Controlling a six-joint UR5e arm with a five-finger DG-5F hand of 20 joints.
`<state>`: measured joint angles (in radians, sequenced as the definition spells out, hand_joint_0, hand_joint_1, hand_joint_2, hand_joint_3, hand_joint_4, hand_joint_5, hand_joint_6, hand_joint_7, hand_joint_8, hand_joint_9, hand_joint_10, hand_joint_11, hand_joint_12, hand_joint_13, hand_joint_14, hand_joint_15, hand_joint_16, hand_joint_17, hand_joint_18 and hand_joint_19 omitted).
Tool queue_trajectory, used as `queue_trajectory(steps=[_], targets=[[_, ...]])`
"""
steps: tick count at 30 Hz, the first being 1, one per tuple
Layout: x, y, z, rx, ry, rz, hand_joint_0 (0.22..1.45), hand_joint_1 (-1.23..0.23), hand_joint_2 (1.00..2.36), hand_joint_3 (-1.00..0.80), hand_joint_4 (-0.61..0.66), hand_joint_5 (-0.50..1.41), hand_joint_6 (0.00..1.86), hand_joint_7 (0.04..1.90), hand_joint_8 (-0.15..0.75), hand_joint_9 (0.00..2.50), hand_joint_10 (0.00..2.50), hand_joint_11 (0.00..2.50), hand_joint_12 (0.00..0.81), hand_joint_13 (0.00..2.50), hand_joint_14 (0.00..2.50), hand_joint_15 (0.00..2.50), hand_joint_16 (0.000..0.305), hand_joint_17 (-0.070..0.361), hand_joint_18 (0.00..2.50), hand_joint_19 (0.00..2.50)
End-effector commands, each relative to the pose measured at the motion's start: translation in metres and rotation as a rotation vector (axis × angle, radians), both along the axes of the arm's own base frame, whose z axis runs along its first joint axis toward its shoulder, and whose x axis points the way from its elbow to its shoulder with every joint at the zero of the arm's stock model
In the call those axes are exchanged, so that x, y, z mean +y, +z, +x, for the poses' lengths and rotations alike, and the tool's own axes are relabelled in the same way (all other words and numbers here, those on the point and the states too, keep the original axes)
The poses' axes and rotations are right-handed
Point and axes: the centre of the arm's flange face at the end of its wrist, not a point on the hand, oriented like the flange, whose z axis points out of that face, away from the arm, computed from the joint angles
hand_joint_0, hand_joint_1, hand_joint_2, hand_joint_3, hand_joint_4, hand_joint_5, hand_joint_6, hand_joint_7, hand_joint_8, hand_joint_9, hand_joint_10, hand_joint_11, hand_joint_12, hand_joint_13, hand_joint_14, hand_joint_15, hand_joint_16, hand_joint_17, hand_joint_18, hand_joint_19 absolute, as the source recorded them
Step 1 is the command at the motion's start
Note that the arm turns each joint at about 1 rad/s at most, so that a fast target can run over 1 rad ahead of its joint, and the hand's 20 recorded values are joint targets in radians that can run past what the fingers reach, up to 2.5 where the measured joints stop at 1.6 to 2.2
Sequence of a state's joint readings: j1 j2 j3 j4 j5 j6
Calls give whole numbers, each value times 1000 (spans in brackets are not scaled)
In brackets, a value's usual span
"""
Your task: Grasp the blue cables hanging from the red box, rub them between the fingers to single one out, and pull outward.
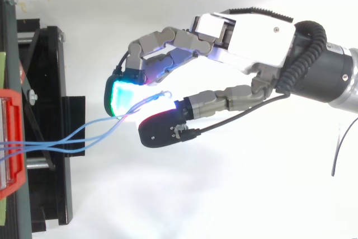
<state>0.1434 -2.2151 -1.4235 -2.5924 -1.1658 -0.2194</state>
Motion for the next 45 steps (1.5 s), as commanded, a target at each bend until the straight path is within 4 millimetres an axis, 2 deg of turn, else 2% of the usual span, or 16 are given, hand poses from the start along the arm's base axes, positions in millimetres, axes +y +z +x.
queue_trajectory(steps=[1,5,10,15,19,21,23,27,34,37,41,45], targets=[[1,0,0,0,1,0,656,-772,1015,-228,242,-167,749,990,238,774,6,275,313,676,8,211,39,89,664,395],[-1,0,0,1,-1,-3,649,-782,1012,-304,238,-167,748,997,240,771,6,268,314,671,7,203,39,88,661,388],[-1,0,0,0,-1,0,673,-812,1013,-292,220,-170,755,1002,238,759,6,273,312,668,9,204,39,88,663,379],[-1,0,0,0,-1,0,720,-832,1015,-249,220,-195,797,925,227,717,6,269,308,670,7,194,39,88,666,372],[-1,0,0,0,-2,0,733,-848,1012,-304,222,-201,803,915,225,704,6,280,305,678,8,212,39,88,669,374],[-1,0,0,0,-2,0,696,-886,1002,-466,224,-205,806,909,224,700,6,286,304,681,8,214,39,88,675,372],[-1,0,0,0,-2,-1,627,-857,1000,-500,228,-205,806,902,223,705,6,293,303,680,8,221,39,88,674,389],[-1,0,0,1,-2,-3,537,-743,1000,-500,249,-194,798,898,245,735,8,286,323,692,8,221,42,94,691,404],[-1,0,0,1,-2,-4,549,-586,1000,-500,244,-178,777,936,249,767,7,266,324,700,8,232,41,93,690,433],[0,0,0,1,-1,-4,614,-611,1006,-411,232,-176,771,953,245,767,6,272,318,694,8,226,40,89,684,435],[-1,0,0,1,-2,-4,646,-740,1013,-238,232,-193,803,932,244,728,6,281,320,690,8,226,41,91,691,423],[0,0,0,1,-1,-4,675,-780,1014,-229,225,-200,812,918,239,720,6,282,317,684,8,222,40,90,688,411]])
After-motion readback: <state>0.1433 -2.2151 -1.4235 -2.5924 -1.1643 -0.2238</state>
